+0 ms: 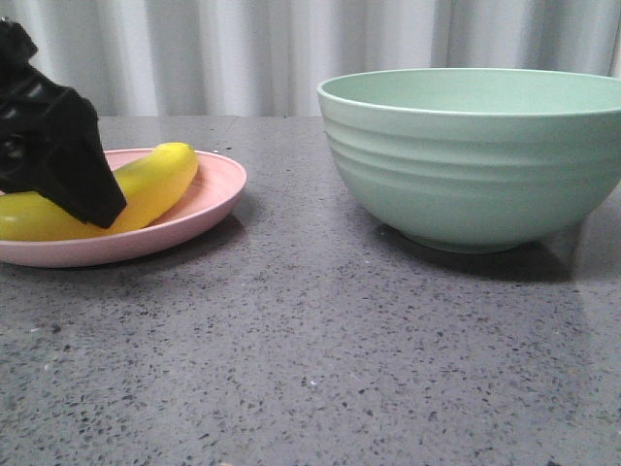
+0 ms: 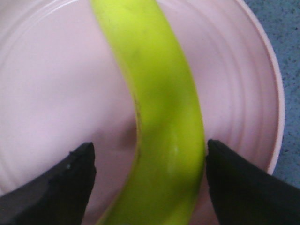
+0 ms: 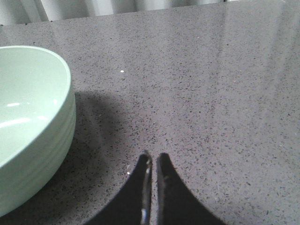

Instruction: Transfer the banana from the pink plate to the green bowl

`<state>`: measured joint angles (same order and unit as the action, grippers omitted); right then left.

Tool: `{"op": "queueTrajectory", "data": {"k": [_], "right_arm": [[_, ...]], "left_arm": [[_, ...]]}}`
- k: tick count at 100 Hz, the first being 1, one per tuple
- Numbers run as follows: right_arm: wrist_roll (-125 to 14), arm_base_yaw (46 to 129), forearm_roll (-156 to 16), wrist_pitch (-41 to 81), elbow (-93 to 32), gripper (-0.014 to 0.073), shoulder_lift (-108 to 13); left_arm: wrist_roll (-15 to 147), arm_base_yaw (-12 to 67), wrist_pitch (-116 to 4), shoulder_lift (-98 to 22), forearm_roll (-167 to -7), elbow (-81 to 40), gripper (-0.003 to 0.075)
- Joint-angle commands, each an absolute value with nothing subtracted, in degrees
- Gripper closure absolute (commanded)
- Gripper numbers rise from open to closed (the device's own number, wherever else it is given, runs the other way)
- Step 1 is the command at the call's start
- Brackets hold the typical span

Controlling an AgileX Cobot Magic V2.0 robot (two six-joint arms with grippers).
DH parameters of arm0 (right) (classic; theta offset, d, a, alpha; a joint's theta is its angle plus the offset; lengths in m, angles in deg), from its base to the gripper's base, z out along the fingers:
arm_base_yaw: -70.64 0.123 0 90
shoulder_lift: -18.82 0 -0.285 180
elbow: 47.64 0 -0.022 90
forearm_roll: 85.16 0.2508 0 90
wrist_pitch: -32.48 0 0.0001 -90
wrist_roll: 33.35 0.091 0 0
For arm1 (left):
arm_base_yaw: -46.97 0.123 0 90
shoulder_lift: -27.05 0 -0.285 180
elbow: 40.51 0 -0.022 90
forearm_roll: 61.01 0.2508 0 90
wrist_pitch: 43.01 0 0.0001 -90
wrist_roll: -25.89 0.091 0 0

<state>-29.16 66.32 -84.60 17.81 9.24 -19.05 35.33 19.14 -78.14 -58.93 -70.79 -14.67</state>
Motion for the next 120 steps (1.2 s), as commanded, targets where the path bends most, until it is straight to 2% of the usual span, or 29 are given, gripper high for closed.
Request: {"op": "queueTrajectory", "data": {"k": [1,25,34,39,58,67,87,120], "right_arm": [[-29.70,65.93,-84.67,22.46,7.14,0.0657,-19.58],[-29.70,65.93,-84.67,22.73,7.14,0.0657,-19.58],[-29.70,65.93,-84.67,22.83,7.14,0.0657,-19.58],[-29.70,65.93,-84.67,22.94,7.14,0.0657,-19.58],[-29.70,65.93,-84.67,23.29,7.14,0.0657,-19.58],[-29.70,65.93,-84.67,23.45,7.14,0.0657,-19.58],[-29.70,65.93,-84.67,24.48,6.33,0.0657,-19.58],[-32.37,72.37,-84.67,8.17,-5.68,0.0643,-20.00]], "left_arm": [[35.54,18.67,-75.98,-58.40,-71.52,-16.58,0.0261],[35.68,18.67,-75.66,-58.86,-70.83,-16.58,0.0263],[35.68,18.67,-75.55,-58.98,-70.71,-16.58,0.0311],[35.68,18.67,-75.42,-58.98,-70.71,-16.58,0.0365],[35.68,18.67,-74.41,-58.98,-70.71,-16.58,0.0652],[35.68,18.67,-73.38,-58.98,-70.60,-16.58,0.0742],[36.31,18.67,-73.38,-58.75,-70.61,-16.58,0.0741],[39.24,13.72,-74.85,-53.11,-71.00,-21.57,0.0741]]}}
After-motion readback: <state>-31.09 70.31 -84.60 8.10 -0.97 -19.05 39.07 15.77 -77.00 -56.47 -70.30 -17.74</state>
